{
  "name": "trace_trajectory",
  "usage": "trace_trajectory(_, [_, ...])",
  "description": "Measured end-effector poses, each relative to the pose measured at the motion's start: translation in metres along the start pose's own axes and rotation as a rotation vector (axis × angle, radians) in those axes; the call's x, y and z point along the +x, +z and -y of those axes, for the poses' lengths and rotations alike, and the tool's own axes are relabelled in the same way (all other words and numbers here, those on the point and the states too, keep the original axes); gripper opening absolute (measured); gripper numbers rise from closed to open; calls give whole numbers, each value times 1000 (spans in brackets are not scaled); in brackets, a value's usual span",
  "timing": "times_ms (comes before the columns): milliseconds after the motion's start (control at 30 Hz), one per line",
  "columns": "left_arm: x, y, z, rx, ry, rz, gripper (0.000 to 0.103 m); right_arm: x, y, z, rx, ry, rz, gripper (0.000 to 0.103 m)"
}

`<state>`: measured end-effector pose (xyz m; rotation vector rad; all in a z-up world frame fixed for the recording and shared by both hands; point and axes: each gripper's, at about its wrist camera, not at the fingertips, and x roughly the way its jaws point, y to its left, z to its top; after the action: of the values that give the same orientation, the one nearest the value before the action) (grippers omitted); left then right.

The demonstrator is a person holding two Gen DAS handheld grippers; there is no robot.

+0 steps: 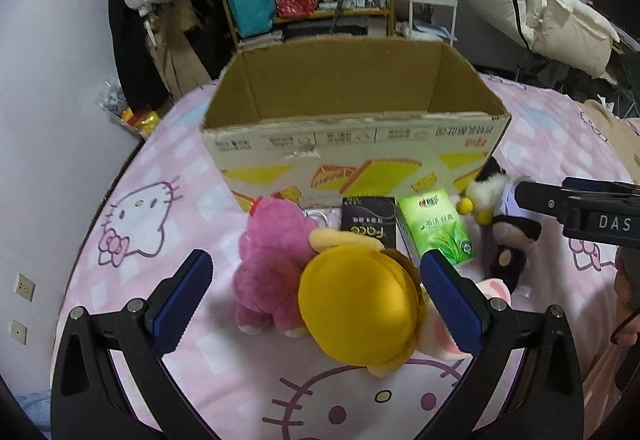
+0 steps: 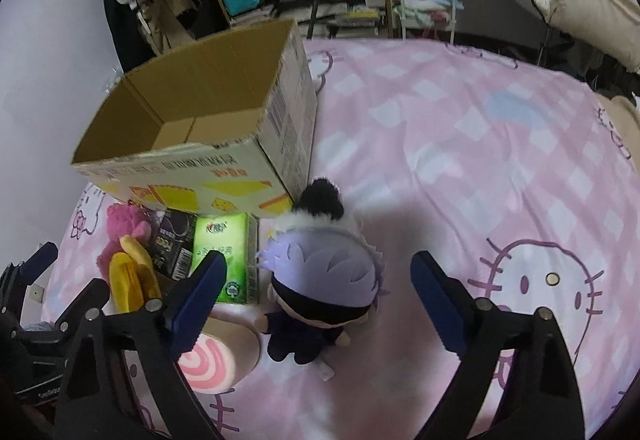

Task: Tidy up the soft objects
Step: 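Grasp the yellow plush with the left tool while the right tool grasps the white-haired doll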

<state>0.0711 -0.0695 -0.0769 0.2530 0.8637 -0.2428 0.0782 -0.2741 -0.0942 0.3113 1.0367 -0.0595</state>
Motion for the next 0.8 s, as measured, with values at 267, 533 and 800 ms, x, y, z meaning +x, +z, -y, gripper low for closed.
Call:
trace_trajectory(267, [16, -4, 7, 24, -47, -80, 102, 28, -3, 4, 10, -5, -115, 82])
trace_trajectory(533, [39, -9, 15, 30, -61, -166, 102, 39, -4, 10, 44, -10, -172, 75])
trace_trajectory(800, [52, -13, 8, -25, -113, -212, 89, 58, -4, 11, 41, -28, -224, 71])
